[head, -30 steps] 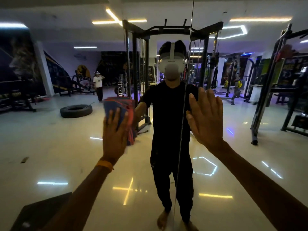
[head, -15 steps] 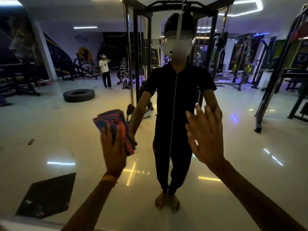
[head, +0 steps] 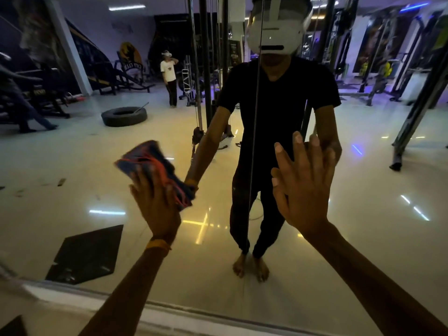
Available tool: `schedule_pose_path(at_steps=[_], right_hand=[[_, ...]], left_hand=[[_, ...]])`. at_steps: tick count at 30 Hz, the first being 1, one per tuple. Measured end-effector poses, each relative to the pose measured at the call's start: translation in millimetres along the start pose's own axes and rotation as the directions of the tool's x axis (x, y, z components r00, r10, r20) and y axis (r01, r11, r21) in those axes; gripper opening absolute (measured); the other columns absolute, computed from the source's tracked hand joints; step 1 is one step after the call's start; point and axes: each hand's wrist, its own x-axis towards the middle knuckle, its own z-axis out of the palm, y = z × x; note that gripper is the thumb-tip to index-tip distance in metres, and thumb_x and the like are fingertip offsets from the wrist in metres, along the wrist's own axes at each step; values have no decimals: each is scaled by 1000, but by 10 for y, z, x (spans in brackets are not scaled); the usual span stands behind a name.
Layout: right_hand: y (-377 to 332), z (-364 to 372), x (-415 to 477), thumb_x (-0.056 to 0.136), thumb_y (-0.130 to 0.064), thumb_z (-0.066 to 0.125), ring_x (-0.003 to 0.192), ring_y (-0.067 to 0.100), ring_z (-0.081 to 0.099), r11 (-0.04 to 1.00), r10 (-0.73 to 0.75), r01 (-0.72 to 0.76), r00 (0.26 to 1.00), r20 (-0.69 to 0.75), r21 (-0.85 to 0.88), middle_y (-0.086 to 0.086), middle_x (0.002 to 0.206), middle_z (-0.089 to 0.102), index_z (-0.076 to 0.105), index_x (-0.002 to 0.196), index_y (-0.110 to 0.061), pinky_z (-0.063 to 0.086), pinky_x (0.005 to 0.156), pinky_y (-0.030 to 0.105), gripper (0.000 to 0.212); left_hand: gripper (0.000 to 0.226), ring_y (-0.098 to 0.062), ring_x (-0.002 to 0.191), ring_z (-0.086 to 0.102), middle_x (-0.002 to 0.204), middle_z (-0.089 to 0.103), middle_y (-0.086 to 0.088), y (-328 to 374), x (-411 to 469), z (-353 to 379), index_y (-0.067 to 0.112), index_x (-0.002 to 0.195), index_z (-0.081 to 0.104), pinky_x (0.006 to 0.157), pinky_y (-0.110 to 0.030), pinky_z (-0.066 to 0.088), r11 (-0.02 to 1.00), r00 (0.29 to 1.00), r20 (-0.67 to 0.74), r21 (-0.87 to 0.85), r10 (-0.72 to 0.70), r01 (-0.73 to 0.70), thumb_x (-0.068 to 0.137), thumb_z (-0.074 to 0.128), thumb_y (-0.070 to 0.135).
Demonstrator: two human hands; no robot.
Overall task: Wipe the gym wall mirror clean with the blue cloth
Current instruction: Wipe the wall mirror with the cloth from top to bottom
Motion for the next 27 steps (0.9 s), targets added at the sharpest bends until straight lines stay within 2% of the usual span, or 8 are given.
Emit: schedule_pose_path(at_steps=[3, 6, 8, 12, 17, 20, 22, 27], right_hand=[[-50, 56, -15, 106, -45, 44, 156, 41, 16, 1000, 24, -24, 999, -26, -18, 17, 166, 26, 28, 160, -21, 8, 125, 61, 61], [-131, 120, -35, 106, -47, 43, 156, 40, 13, 997, 59, -62, 997, -49, -52, 17, 166, 22, 24, 161, -19, 11, 124, 63, 65], [-156, 145, -65, 105, -46, 47, 156, 41, 15, 997, 56, -59, 997, -44, -54, 16, 165, 21, 24, 161, -18, 12, 124, 63, 66], [-147, 129, -159, 104, -44, 52, 154, 43, 20, 997, 60, -60, 998, -10, -38, 16, 165, 25, 29, 160, -19, 15, 124, 63, 65], [-264, 84, -239, 106, -42, 50, 155, 45, 19, 993, 110, -109, 993, 41, -40, 18, 168, 23, 29, 161, -20, 13, 124, 63, 63], [-339, 25, -242, 106, -39, 49, 156, 43, 16, 990, 138, -136, 989, 58, -45, 16, 169, 18, 35, 159, -15, 17, 122, 67, 59], [-371, -21, -230, 107, -37, 46, 155, 44, 19, 990, 140, -139, 989, 47, -20, 20, 167, 24, 41, 156, -12, 21, 119, 68, 55], [-487, -121, -196, 109, -40, 42, 156, 37, 21, 975, 207, -208, 978, 15, 83, 18, 165, 33, 37, 157, -17, 21, 121, 66, 52]], left_hand=[[62, -26, 161, -5, 173, -2, -10, 222, -48, 83, 25, 166, 5, 129, -56, -3, 994, 996, 27, -72, -79, 81, 111, 20, 51], [61, -27, 160, -9, 174, -11, -2, 580, -637, 386, 31, 166, -1, 130, -47, -3, 910, 896, 200, 44, 397, -413, 113, 26, 45], [62, -26, 160, -8, 174, -11, -1, 518, -737, 429, 29, 166, -1, 130, -48, -1, 848, 836, 225, 68, 500, -525, 113, 30, 40], [60, -30, 160, -5, 173, -12, 7, -57, -248, 132, 35, 165, -2, 130, -52, -2, 952, 952, 83, 63, 294, -300, 113, 27, 43], [61, -40, 159, -2, 173, -14, 6, 103, -216, 176, 35, 165, -3, 129, -58, -1, 986, 984, 78, 9, 163, -164, 111, 26, 43], [80, -30, 160, -9, 174, -13, -4, 316, -587, 379, 27, 166, -1, 129, -55, -2, 806, 794, 244, 74, 557, -588, 105, 50, 36], [88, -29, 160, -8, 174, -11, -4, 79, -479, 317, 27, 166, 1, 129, -54, -3, 734, 733, 261, 113, 628, -670, 99, 58, 33], [62, -32, 158, -1, 171, 6, -22, -541, 236, -234, 21, 166, 5, 127, -63, 6, 988, 989, 31, 57, 141, -143, 112, 33, 36]])
